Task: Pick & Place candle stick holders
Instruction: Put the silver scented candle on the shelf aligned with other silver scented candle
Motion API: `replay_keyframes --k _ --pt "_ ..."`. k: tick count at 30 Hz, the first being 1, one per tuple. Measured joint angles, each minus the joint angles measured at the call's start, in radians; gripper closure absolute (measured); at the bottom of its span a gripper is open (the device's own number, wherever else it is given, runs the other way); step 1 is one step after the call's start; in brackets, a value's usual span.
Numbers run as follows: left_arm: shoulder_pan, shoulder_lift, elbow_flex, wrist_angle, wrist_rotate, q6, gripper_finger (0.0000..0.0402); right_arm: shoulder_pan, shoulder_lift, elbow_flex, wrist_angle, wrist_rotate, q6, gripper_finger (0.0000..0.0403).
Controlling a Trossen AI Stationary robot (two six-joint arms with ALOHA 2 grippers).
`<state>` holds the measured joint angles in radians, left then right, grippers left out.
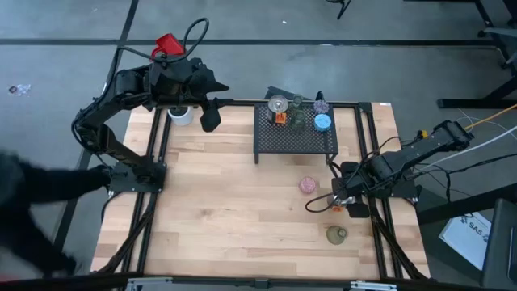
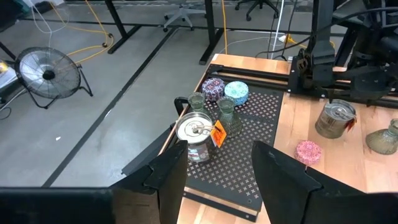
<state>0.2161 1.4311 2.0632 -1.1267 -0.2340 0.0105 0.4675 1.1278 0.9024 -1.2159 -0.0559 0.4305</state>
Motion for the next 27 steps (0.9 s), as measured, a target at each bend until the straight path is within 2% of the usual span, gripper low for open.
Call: replay_keyframes --k 3,10,27 --pt "0.0 0.0 0.0 0.0 0.0 0.0 0.0227 0.0 0.0 0.0 0.025 0.0 -0.004 0.0015" --pt "0.0 0.0 0.0 0.0 0.0 -0.024 0.0226 0.0 0.0 0.0 0.086 0.003 -0.124 0.0015" --pt "0.0 0.0 0.0 0.0 0.0 -0.027 0.0224 -0.001 0.0 0.0 0.173 0.009 -0.14 0.0016"
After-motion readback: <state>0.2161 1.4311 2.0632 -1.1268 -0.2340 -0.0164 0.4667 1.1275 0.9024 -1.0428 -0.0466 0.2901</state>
